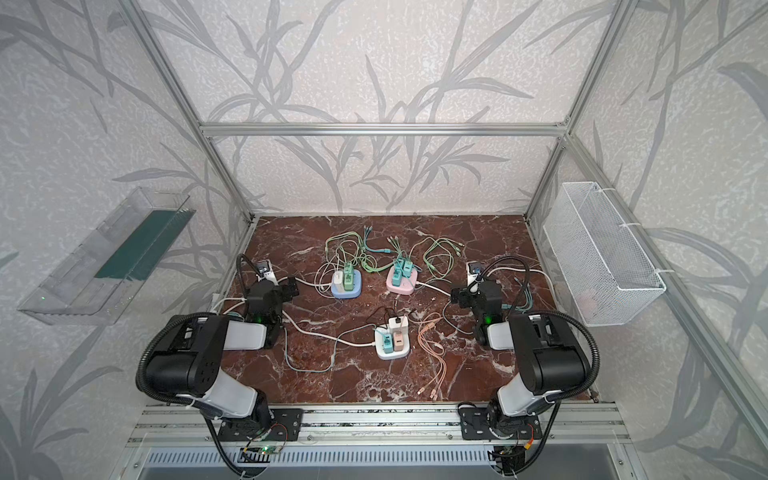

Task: Pull the plug off the socket
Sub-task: 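Move both grippers forward toward the white power strip nearest the robot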

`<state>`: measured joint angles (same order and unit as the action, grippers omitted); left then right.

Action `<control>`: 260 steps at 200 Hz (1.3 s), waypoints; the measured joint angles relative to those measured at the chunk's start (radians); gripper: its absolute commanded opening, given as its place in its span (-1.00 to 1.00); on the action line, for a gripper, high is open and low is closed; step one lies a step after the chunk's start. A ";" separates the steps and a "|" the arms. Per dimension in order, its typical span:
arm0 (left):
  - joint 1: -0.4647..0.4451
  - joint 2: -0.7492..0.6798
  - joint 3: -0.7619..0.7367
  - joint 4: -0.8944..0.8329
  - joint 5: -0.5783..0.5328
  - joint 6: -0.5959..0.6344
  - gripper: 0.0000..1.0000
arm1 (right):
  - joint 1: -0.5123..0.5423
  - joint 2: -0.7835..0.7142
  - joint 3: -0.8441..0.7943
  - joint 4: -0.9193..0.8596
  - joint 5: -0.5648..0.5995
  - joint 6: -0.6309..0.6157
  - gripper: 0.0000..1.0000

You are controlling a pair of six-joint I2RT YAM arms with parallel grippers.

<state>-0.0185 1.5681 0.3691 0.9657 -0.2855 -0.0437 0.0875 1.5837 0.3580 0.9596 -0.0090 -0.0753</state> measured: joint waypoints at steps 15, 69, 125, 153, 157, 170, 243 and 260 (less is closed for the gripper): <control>0.000 0.000 0.000 0.000 0.000 0.000 0.99 | 0.000 0.000 0.000 0.000 0.000 0.000 0.98; 0.000 0.000 0.000 0.000 0.000 0.000 0.99 | 0.000 0.000 0.000 0.000 0.000 0.000 0.98; 0.000 0.000 0.000 0.000 0.000 0.000 0.99 | 0.000 0.000 0.000 0.000 0.000 0.000 0.99; 0.000 0.000 0.000 0.000 0.000 0.000 0.99 | 0.000 0.000 0.000 0.000 0.000 0.000 0.98; 0.000 0.000 0.000 0.000 0.000 0.000 0.99 | 0.000 0.000 0.000 0.000 0.000 0.000 0.99; 0.000 0.000 0.000 0.000 0.000 0.000 0.99 | 0.000 0.000 0.000 0.000 0.000 0.000 0.99; 0.001 -0.078 0.010 -0.132 -0.044 -0.026 0.99 | 0.000 -0.051 0.009 -0.082 0.035 0.018 0.97; 0.001 -0.192 0.081 -0.333 -0.103 -0.071 0.98 | -0.001 -0.140 0.064 -0.242 0.053 0.039 0.97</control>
<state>-0.0174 1.3758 0.4500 0.6327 -0.3889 -0.1143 0.0868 1.4433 0.4225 0.7174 0.0444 -0.0360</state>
